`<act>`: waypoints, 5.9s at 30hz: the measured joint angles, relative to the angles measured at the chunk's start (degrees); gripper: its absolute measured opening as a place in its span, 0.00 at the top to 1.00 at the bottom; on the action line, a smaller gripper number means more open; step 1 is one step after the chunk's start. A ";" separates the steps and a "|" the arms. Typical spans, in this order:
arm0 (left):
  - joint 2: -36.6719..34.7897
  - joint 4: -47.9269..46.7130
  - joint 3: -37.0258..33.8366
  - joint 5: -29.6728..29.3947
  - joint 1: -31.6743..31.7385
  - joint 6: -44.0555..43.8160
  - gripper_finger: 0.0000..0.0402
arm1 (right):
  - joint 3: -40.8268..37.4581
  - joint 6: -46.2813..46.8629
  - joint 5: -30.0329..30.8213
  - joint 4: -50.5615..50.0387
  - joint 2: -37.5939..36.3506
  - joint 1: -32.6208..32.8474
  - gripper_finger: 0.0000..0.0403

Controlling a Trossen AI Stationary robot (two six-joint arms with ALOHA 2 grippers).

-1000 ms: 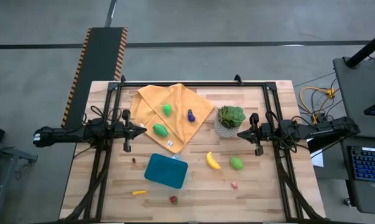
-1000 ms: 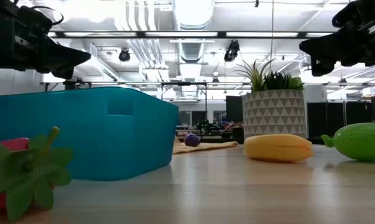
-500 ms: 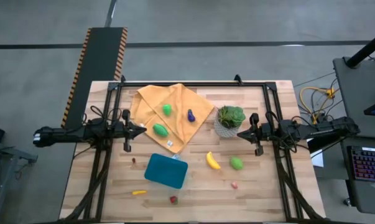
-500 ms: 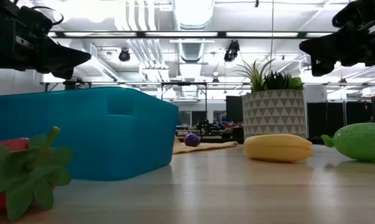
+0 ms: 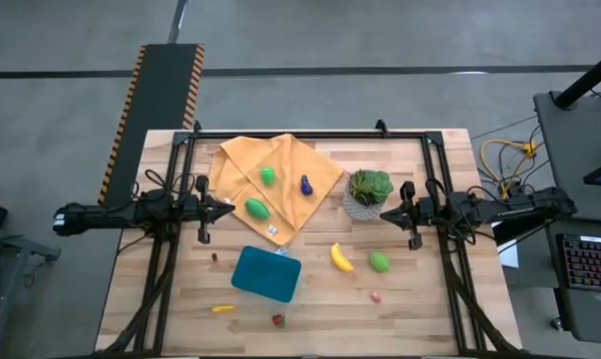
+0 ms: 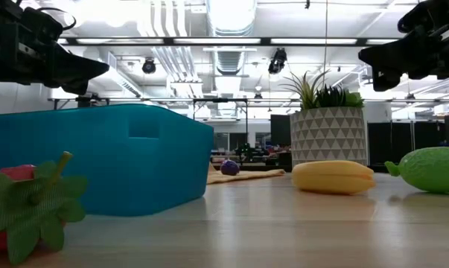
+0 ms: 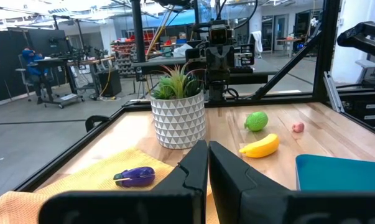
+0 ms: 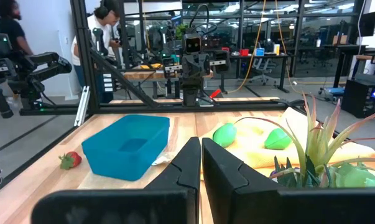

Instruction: Pick and placing Produce into tupperware

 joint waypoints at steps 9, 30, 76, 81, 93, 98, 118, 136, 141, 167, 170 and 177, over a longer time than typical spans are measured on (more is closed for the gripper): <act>0.00 0.02 -0.01 0.25 0.01 0.00 1.00 | 0.00 -0.01 0.01 0.00 0.02 0.00 0.98; 0.00 0.00 0.00 0.17 0.01 0.00 1.00 | 0.01 0.01 0.01 0.00 0.00 0.00 0.98; -0.01 11.37 -0.01 -0.26 0.01 -0.06 1.00 | 0.01 0.50 3.89 5.40 0.00 -0.02 0.95; -0.01 11.21 -0.01 -0.28 0.01 -0.04 1.00 | 0.01 0.38 4.51 5.29 0.00 -0.02 0.87; 0.64 17.84 0.43 -0.34 0.01 -0.17 0.66 | 0.01 -4.25 4.46 12.15 0.00 -0.02 0.56; 4.06 18.89 5.12 -0.35 -0.01 -0.17 0.57 | 3.36 -4.69 1.70 14.16 0.08 0.00 0.51; 26.95 18.57 21.03 4.92 -0.01 0.34 0.56 | 48.95 5.97 -0.07 -41.27 27.49 0.50 0.52; 26.23 20.16 20.68 4.85 0.04 3.22 0.56 | 83.35 28.65 -0.13 -90.83 52.83 4.41 0.58; 26.65 20.19 20.47 4.29 0.08 3.32 0.56 | 86.49 36.80 -0.21 -93.15 55.63 10.54 0.58; 28.76 20.17 19.82 4.09 0.10 3.15 0.56 | 78.81 64.32 10.43 -100.80 72.17 29.38 0.58; 29.61 20.17 19.82 4.09 0.10 3.13 0.56 | 78.83 63.87 9.54 -100.28 73.47 29.20 0.58; 30.93 22.85 19.94 4.09 0.10 3.95 0.56 | 78.94 68.87 5.53 -97.48 72.48 28.94 0.53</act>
